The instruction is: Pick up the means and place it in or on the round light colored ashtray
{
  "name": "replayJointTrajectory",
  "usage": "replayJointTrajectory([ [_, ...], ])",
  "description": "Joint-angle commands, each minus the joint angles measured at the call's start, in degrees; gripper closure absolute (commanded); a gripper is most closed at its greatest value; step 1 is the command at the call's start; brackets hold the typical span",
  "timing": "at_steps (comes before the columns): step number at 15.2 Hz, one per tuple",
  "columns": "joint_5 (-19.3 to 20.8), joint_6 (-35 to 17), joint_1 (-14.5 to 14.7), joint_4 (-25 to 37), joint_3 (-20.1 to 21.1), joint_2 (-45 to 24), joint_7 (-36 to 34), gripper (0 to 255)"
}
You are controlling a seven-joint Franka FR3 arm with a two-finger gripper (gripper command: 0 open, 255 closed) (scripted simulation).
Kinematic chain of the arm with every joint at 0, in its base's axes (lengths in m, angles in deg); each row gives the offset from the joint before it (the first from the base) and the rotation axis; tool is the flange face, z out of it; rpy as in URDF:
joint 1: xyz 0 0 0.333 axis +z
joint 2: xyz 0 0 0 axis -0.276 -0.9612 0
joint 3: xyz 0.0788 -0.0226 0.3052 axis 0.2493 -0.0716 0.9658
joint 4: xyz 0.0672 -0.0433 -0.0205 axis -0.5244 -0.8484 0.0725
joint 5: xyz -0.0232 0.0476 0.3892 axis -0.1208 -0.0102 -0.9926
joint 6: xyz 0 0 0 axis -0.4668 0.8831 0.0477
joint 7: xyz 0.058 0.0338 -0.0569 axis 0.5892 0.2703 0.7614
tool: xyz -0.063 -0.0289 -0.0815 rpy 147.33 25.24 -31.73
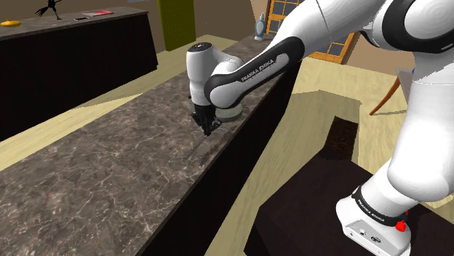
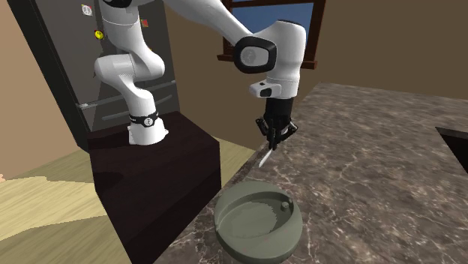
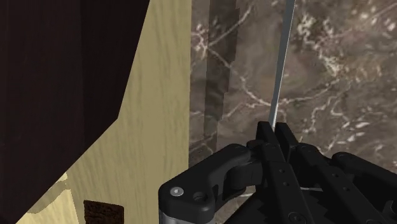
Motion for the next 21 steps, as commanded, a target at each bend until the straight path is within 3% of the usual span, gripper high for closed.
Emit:
replayJointTrajectory([
  [1, -0.86, 1.22, -0.37, 0.28, 0.49, 1.1, 0.59, 255],
  [14, -4.88, 8.45, -1.74, 3.58, 2.43, 5.99, 3.43, 255],
  [21, -4.58, 10.37, -6.62, 8.43, -0.34, 3.67, 11.79, 255],
])
